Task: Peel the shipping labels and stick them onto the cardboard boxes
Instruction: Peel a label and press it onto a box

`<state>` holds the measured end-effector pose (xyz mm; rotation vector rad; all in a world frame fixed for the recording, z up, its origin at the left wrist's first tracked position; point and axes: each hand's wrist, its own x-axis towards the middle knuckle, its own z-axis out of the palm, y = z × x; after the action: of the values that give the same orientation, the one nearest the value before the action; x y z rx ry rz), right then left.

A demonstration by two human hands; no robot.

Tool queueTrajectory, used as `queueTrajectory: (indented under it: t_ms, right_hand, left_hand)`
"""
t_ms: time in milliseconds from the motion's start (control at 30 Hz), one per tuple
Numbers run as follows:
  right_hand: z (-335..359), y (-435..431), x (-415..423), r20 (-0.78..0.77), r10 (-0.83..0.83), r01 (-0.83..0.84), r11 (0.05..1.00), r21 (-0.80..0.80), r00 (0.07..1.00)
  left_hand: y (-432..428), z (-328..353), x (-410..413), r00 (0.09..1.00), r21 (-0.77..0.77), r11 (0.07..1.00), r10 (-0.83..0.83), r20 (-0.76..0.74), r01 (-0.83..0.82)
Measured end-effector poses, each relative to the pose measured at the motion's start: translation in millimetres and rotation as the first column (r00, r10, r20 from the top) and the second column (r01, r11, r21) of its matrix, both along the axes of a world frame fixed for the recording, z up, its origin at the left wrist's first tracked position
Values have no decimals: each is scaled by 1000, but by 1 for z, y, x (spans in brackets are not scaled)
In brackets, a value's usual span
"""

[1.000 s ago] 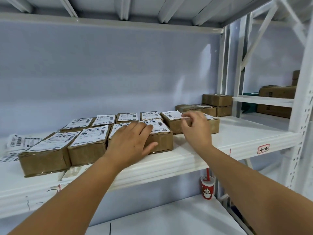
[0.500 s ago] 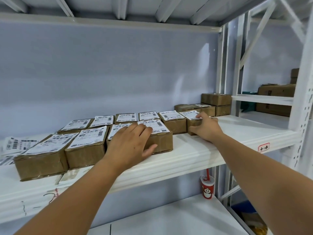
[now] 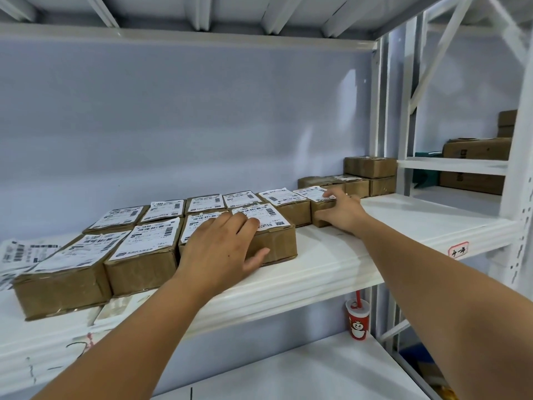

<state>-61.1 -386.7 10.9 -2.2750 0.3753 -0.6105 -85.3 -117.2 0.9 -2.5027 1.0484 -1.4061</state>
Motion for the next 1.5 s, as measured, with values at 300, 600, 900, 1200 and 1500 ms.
queueTrajectory:
  t_ms: [300, 600, 900, 1200, 1500]
  right_hand:
    - [-2, -3, 16, -2, 60, -60, 998, 25, 998]
    - [5, -20, 36, 64, 84, -89, 993, 76, 994]
    - [8, -72, 68, 248, -65, -3, 964, 265, 967]
    - [16, -101, 113, 130, -187, 216, 938, -269, 974]
    - [27, -92, 130, -55, -17, -3, 939, -344, 998]
  left_hand:
    - [0, 1, 0, 999, -10, 1000, -17, -35, 17]
    - [-42, 34, -21, 1000, 27, 1000, -14, 12, 13]
    - [-164, 63, 8, 971, 166, 986, 60, -231, -21]
    - [-194, 24, 17, 989, 186, 980, -45, -141, 71]
    - [-198, 14, 33, 898, -85, 978, -211, -386, 193]
